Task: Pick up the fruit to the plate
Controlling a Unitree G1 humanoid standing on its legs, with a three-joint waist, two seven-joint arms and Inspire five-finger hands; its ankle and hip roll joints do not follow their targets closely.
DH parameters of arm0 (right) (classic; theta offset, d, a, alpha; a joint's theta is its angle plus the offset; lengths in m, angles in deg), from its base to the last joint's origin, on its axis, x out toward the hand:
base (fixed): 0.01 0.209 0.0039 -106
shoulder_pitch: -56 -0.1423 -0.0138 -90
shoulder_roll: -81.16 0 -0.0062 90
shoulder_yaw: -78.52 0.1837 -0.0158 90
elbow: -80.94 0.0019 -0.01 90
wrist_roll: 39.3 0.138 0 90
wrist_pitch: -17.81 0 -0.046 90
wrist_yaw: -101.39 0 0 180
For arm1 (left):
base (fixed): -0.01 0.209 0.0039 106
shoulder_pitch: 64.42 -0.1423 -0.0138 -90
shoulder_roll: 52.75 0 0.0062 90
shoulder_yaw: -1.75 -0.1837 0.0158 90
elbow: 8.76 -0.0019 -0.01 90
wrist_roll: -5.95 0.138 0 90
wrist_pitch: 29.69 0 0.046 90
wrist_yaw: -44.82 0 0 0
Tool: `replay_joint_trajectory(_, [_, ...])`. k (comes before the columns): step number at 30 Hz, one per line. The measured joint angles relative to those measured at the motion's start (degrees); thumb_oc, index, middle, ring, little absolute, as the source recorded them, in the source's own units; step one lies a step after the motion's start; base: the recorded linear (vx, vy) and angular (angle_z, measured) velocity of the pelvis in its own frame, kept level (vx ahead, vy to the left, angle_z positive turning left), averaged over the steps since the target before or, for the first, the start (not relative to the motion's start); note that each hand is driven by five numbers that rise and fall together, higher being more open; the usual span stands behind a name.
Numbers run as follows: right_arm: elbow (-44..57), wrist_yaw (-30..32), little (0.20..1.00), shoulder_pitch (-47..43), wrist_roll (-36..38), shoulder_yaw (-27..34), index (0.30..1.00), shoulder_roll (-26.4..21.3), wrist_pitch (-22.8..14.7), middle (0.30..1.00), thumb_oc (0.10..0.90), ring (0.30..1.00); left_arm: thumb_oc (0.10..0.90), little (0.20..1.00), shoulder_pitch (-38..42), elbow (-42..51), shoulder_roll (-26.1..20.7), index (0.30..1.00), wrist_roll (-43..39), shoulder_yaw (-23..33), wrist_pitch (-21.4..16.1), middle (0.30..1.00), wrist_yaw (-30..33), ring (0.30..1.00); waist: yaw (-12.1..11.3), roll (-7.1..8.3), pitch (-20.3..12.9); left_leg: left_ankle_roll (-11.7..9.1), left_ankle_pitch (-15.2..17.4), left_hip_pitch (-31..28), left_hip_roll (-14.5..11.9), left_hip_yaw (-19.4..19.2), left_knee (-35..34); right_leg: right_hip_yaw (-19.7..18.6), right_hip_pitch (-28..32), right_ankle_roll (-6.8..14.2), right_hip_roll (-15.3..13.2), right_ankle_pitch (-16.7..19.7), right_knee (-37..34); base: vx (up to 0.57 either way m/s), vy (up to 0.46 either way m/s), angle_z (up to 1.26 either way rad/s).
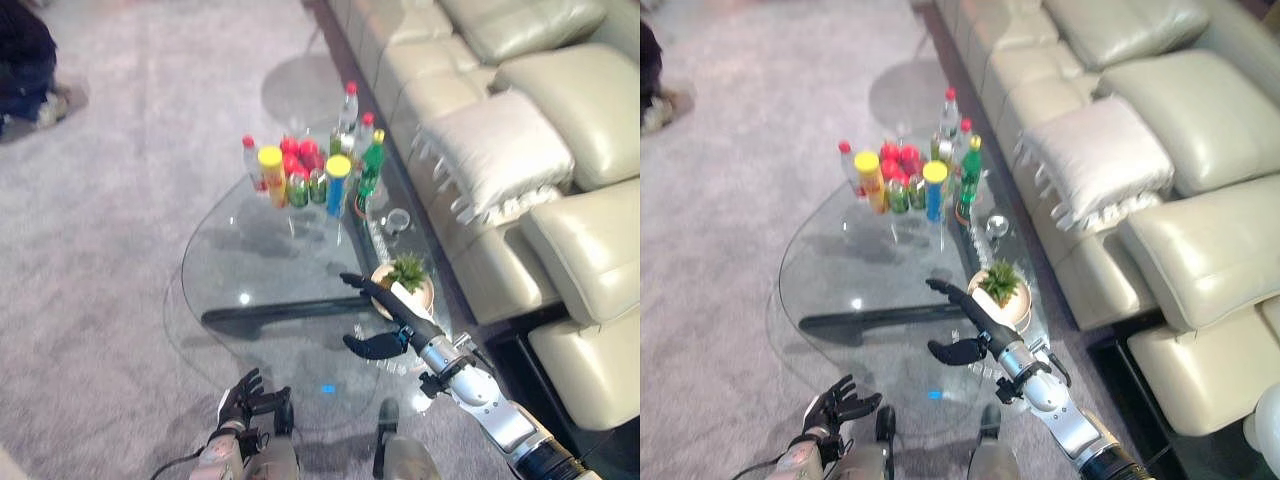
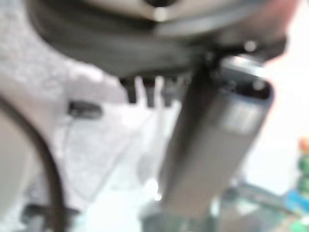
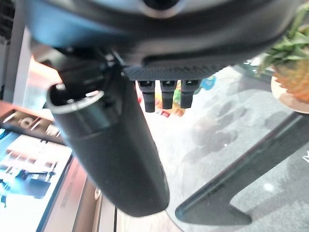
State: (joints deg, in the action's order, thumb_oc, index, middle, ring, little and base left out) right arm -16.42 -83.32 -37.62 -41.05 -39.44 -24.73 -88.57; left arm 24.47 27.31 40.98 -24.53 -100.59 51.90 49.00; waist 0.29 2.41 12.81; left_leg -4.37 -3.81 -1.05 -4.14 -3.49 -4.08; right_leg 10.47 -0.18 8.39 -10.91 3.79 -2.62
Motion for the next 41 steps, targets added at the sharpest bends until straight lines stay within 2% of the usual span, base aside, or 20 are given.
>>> replay_joint_trajectory(2, [-2.6, -2.8, 0.900, 0.5, 2.2, -0.3, 0.900, 0.3, 1.4, 0.900, 0.800, 0.900, 0.800, 0.900, -1.0, -1.7, -0.1, 0.900, -0.4, -0.1, 0.7, 0.900, -0.2, 0.900, 0.1, -0.08, -2.6, 0.0, 0.1, -1.4, -0.1, -0.4, -0.8, 0.0, 1.7, 0.3, 0.1, 0.4, -1.7, 0.03, -0.001, -0.08])
replay_joint_trajectory(5, [-11.6, -5.6, 0.900, 3.5, 4.9, 0.0, 0.900, 2.3, 4.4, 0.900, 0.800, 0.900, 0.800, 0.900, -1.8, -6.2, -0.1, 0.900, -1.5, 1.2, 1.9, 0.900, -1.4, 0.900, 0.3, -0.19, -6.4, -0.2, 0.6, -2.0, -0.3, -0.7, -0.8, 0.1, 2.3, 0.3, 0.4, 0.4, -2.4, 0.00, 0.003, -0.02])
replay_joint_trajectory(8, [-21.5, -6.4, 0.900, 6.7, 9.4, 2.2, 0.900, 6.1, 7.6, 0.900, 0.800, 0.900, 0.800, 0.900, -2.9, -7.9, -0.4, 0.900, -2.0, 1.9, 3.5, 0.900, -3.2, 0.900, 0.3, -0.55, -7.0, -0.2, 0.6, -2.3, -0.5, -0.7, -0.8, 0.1, 2.8, 0.1, 0.6, 0.5, -2.5, 0.00, 0.000, 0.00])
replay_joint_trajectory(11, [-28.9, -6.4, 0.900, 9.0, 9.7, 2.7, 0.900, 7.4, 10.0, 0.900, 0.800, 0.900, 0.800, 0.900, -3.6, -8.4, -0.3, 0.900, -3.8, 2.0, 5.6, 0.900, -5.0, 0.900, 0.7, -1.07, -7.1, -0.2, 0.6, -2.3, -0.6, -0.6, -0.8, 0.1, 2.8, 0.3, 0.6, 0.4, -2.6, 0.00, 0.000, 0.00])
replay_joint_trajectory(14, [-34.4, -6.0, 0.900, 10.5, 11.1, 5.4, 0.900, 9.7, 10.9, 0.900, 0.800, 0.900, 0.800, 0.900, -4.0, -8.8, -0.3, 0.900, -5.4, 2.4, 7.1, 0.900, -6.5, 0.900, 1.7, -1.38, -7.3, 0.1, 0.8, -2.9, -0.9, -0.6, -1.0, 0.1, 3.4, 0.3, 0.9, 0.4, -2.6, 0.00, 0.000, 0.00])
replay_joint_trajectory(18, [-42.4, -3.4, 0.900, 10.5, 12.0, 9.6, 0.900, 13.2, 10.8, 0.900, 0.800, 0.900, 0.800, 0.900, -2.8, -12.3, 0.6, 0.900, -5.7, 3.0, 8.4, 0.900, -7.7, 0.900, 1.7, -1.82, -9.0, 0.2, 0.8, -3.1, -1.1, -0.6, -1.2, 0.0, 3.5, 0.2, 1.1, 0.4, -2.6, 0.00, 0.000, 0.00])
replay_joint_trajectory(25, [-50.4, -1.0, 0.900, 10.0, 12.6, 10.2, 0.900, 14.5, 10.7, 0.900, 0.800, 0.900, 0.800, 0.900, -2.6, -14.3, 0.5, 0.900, -5.7, 4.4, 10.5, 0.900, -7.7, 0.900, 1.5, -1.93, -10.8, -0.1, 1.1, -3.9, -1.4, -0.6, -1.2, 0.0, 4.0, -0.2, 1.4, 0.2, -2.6, 0.00, 0.000, 0.00])
replay_joint_trajectory(32, [-58.9, 2.0, 0.900, 8.2, 13.4, 15.9, 0.900, 17.3, 11.0, 0.900, 0.800, 0.900, 0.800, 0.900, -1.4, -17.2, 0.5, 0.900, -6.2, 4.5, 11.5, 0.900, -7.6, 0.900, 1.6, -1.94, -11.6, -0.2, 1.2, -4.0, -1.5, -0.7, -1.2, -0.1, 3.9, -0.1, 1.5, 0.3, -2.6, 0.00, 0.000, 0.00])
replay_joint_trajectory(37, [-62.9, 6.3, 0.900, 7.4, 17.7, 20.1, 0.900, 18.9, 12.9, 0.900, 0.800, 0.900, 0.800, 0.900, -1.5, -18.9, 0.6, 0.900, -6.2, 6.3, 11.6, 0.900, -7.4, 0.900, 1.5, -1.65, -12.0, -0.3, 1.4, -4.2, -1.5, -0.9, -1.2, -0.9, 3.9, -0.1, 1.6, 0.3, -2.6, 0.00, 0.004, -0.03])
replay_joint_trajectory(41, [-63.6, 7.5, 0.900, 7.1, 18.4, 20.5, 0.900, 19.0, 13.4, 0.900, 0.800, 0.900, 0.800, 0.900, -1.7, -19.8, 0.5, 0.900, -6.2, 6.3, 11.8, 0.900, -7.2, 0.900, 1.5, -1.61, -12.1, -0.3, 1.7, -4.9, -1.6, -2.1, -1.2, -1.7, 4.0, -0.2, 1.7, 0.4, -2.6, 0.00, 0.002, -0.15])
